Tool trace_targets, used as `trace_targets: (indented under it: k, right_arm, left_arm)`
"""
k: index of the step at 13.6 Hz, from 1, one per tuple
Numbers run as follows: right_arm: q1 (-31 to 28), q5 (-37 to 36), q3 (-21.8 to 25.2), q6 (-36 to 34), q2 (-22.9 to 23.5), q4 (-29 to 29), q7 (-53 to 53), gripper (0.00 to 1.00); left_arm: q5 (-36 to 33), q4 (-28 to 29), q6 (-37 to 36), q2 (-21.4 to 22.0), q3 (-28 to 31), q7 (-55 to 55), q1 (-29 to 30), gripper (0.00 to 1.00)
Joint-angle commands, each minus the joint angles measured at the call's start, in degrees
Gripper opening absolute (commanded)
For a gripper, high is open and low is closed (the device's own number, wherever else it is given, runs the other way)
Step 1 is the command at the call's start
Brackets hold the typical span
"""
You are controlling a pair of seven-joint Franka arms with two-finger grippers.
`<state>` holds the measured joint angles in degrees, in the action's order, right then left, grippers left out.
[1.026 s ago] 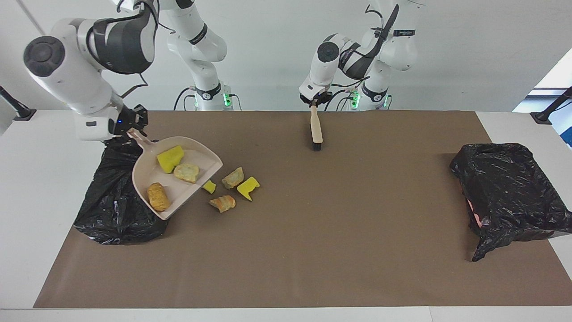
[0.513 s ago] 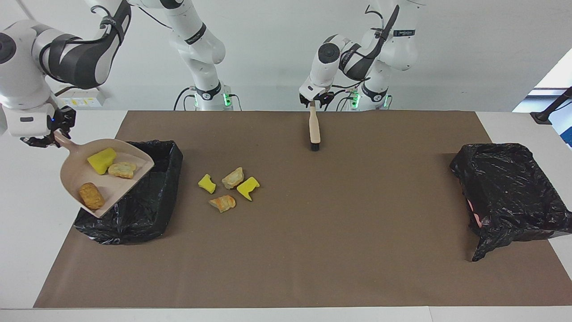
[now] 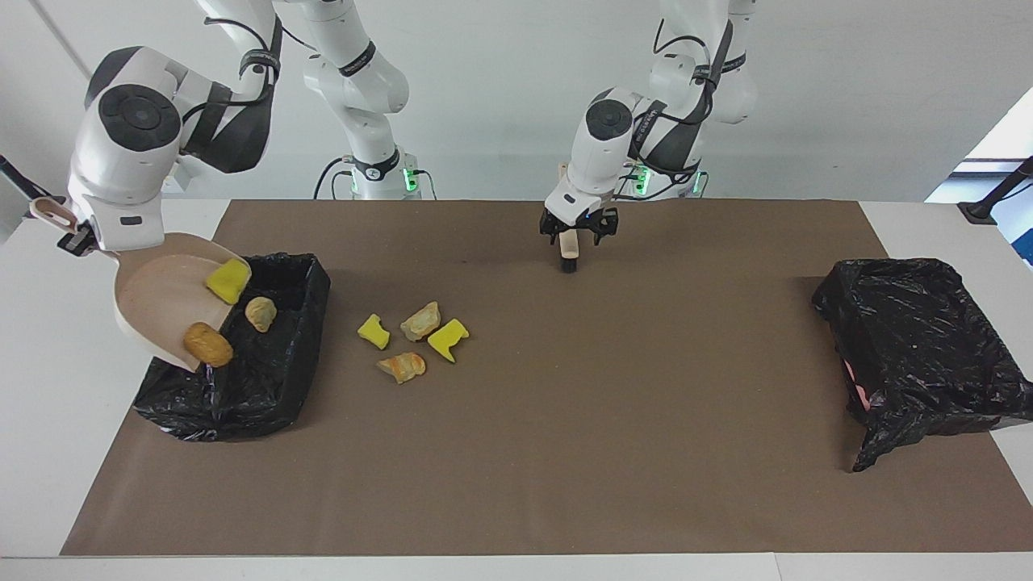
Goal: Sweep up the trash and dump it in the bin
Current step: 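Tip the dustpan into the black bag with the right gripper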
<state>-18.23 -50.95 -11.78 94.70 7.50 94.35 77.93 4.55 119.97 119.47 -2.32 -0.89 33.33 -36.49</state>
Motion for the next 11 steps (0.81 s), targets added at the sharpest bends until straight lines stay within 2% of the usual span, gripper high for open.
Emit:
trace_targets:
  k: [1,4,6,8,11]
  right_arm:
    - [-0.1,-6.4,-0.1,4.2,-2.0,4.9,-0.3,0.00]
    - [1.0,-7.6,-0.1,1.9,-2.1,4.1,-1.0,0.00]
    - [1.3,-4.7,-0.2,-1.3,-2.8,0.3,-1.8,0.00]
    - [0.4,6.1,0.2,-3.5,-5.0,-3.3,-3.7,0.00]
    - [0.2,14.4,1.0,-8.7,-7.5,-4.6,-15.7,0.00]
  left_arm:
    - [-3.7,-9.5,-4.4,-2.8,-0.6,-3.3,6.0,1.00]
    - [-3.8,-17.5,-13.8,-0.1,-0.6,-12.8,13.9,1.00]
    - [-3.8,-23.6,-21.8,0.6,-0.5,-18.8,18.2,1.00]
    - [-3.8,-27.7,-28.4,1.3,0.0,-23.0,21.4,1.00]
    - [-4.1,-29.3,-31.6,4.2,0.0,-29.8,27.1,1.00]
